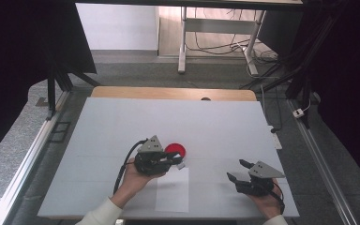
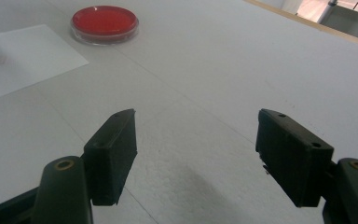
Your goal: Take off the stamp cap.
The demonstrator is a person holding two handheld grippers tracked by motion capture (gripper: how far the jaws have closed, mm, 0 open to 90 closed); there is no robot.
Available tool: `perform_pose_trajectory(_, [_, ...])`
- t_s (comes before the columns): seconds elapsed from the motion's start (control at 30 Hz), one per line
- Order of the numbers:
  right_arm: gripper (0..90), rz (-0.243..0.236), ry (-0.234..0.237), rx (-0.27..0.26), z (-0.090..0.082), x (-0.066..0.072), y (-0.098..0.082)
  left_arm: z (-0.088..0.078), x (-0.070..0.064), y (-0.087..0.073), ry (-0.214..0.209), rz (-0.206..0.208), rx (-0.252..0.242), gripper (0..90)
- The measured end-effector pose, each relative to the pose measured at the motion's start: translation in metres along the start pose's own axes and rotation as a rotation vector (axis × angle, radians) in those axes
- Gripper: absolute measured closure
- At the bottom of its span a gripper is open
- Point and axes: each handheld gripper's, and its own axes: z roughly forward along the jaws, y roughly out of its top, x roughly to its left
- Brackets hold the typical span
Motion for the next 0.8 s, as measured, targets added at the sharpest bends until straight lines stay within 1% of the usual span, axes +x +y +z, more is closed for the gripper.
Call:
perform_pose_trajectory(0.2, [28.5,0.017,-0.003,-0.01,0.002,0.003,0.004,0.001,0.003,-0.001,0.005,-0.002,0.003,74.6])
perform_pose_trajectory(0.27, [28.5,0.019,-0.01,-0.001,0.002,0.004,0.004,0.002,0.003,-0.001,0.005,0.0,0.004,74.6])
perform_pose_trajectory(0.3, [28.5,0.027,-0.008,-0.008,0.002,0.006,0.004,0.003,0.003,-0.001,0.004,-0.002,0.004,74.6])
perform_pose_trajectory(0.37, [28.6,0.028,-0.01,-0.006,0.002,0.007,0.005,0.005,0.003,-0.001,0.007,0.002,0.013,74.6])
perform_pose_trajectory(0.4, [28.6,0.039,-0.013,-0.015,0.001,0.008,0.006,0.005,0.003,-0.001,0.01,0.003,0.016,74.6])
perform_pose_trajectory(0.47, [28.6,0.044,-0.011,-0.018,0.001,0.009,0.007,0.006,0.003,-0.002,0.009,-0.007,0.014,74.6])
perform_pose_trajectory(0.53, [28.6,0.05,-0.008,-0.025,0.002,0.013,0.008,0.007,0.003,-0.002,0.016,-0.008,0.018,74.6])
perform_pose_trajectory(0.63, [28.7,0.033,0.001,-0.029,0.002,0.02,0.011,0.008,0.003,-0.003,0.025,-0.011,0.022,74.6])
perform_pose_trajectory(0.8, [28.7,0.016,0.013,-0.037,0.005,0.031,0.015,0.005,0.004,-0.003,0.031,-0.018,0.014,74.6])
